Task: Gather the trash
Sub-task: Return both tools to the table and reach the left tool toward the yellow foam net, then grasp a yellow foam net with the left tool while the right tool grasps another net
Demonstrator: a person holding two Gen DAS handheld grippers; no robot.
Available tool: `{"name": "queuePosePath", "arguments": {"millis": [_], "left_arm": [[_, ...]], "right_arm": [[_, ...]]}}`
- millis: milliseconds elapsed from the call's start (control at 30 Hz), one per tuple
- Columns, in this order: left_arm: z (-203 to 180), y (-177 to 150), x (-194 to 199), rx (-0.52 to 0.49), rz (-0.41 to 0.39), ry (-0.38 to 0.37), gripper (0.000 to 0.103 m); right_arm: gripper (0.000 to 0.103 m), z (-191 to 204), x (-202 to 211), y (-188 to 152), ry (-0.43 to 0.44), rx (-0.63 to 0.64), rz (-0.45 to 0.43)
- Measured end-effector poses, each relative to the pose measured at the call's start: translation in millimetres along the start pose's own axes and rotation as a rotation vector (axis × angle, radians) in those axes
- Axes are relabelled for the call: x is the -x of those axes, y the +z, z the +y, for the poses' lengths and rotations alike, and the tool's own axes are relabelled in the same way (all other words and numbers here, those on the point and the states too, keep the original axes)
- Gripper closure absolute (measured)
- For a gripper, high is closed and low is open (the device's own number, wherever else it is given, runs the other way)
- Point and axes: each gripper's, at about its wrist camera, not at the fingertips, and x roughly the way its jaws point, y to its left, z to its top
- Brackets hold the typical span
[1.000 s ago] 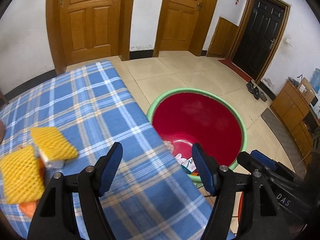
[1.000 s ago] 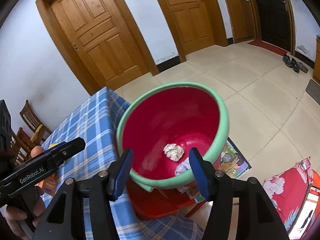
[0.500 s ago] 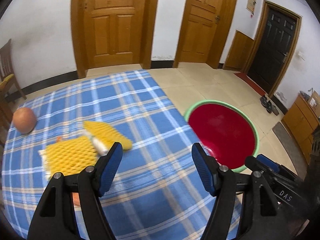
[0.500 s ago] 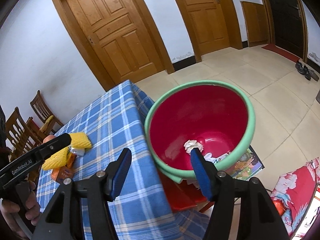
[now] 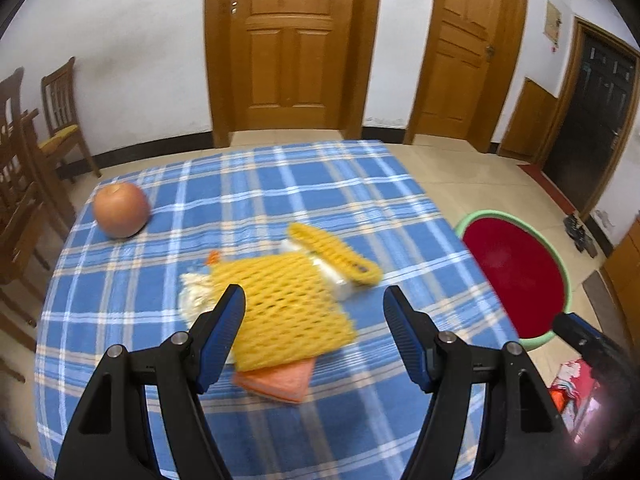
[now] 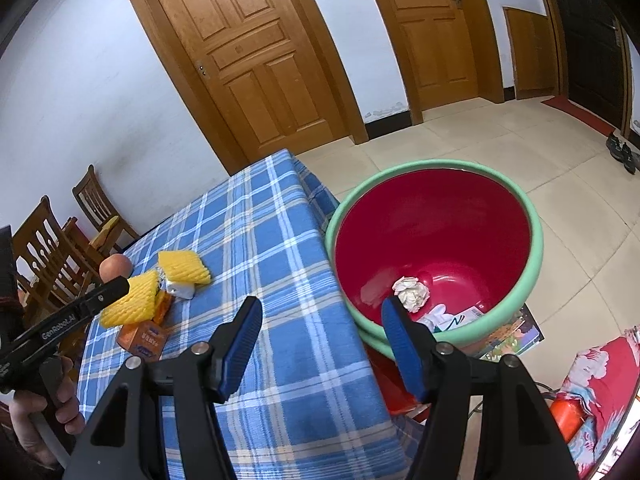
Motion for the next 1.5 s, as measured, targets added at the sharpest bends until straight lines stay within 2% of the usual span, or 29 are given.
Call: {"name": "queuePosePath", "arguments": {"millis": [200,367,667,700,733,767,800,833,967,1033,1167,1367,1500], "left_arm": [[12.1,-10.1,-14.1,0.023,0.043,0.030,0.032],[17.3,-15.4,-20.6,0.038,0.060,0.023,0.033],[20.6,-16.2,-17.9,0.030,0.039,-0.001,0.056],[21.6,-16.5,-16.5,0.031,0.033,-0.006,0.061],[22.2,-15.9,-16.3,0.033,0.031,-0.006,0.071],[24.5,-15.6,-15.0,0.039,0.028,-0.009,0.076],[26.6,-15.5,-14.7,0.045,0.029,-0.017,0.086],[29.6,-15.5,-14.6,0.058,0.033,-0.031,0.090],[37.3,-16.4,-13.8,0.083,0.039,-0.062,0.092],[38.4,-16.9,-11.8,0.088,0.034,-0.078,0.097],[41.3,-12.8,-2.2,0.103,0.011,-0.111,0.098],[50.6,-3.4,19.2,0.121,-0.052,-0.110,0.098],[64.0,2.2,30.4,0.141,-0.092,-0.077,0.098]], "right_arm": [[0.038,7.3,-4.5,-1.2,0.007,0.013,0.014],[0.038,11.4,-8.4,-1.3,0.006,0.023,0.021],[0.038,19.7,-15.5,-1.3,0.020,0.039,0.038],[0.038,22.0,-16.3,-1.2,0.023,0.043,0.040],[0.038,24.1,-17.0,-1.5,0.026,0.047,0.041],[0.038,27.4,-18.4,-0.8,0.030,0.053,0.043],[0.038,29.4,-19.2,-0.6,0.033,0.058,0.045],[0.038,31.8,-20.2,-0.4,0.036,0.064,0.046],[0.038,43.3,-24.5,2.1,0.051,0.094,0.051],[0.038,49.7,-27.6,3.8,0.057,0.107,0.054],[0.038,63.2,-35.2,7.8,0.073,0.138,0.061],[0.038,82.9,-54.8,10.2,0.094,0.183,0.094],[0.038,97.3,-72.8,10.6,0.105,0.222,0.130]]}}
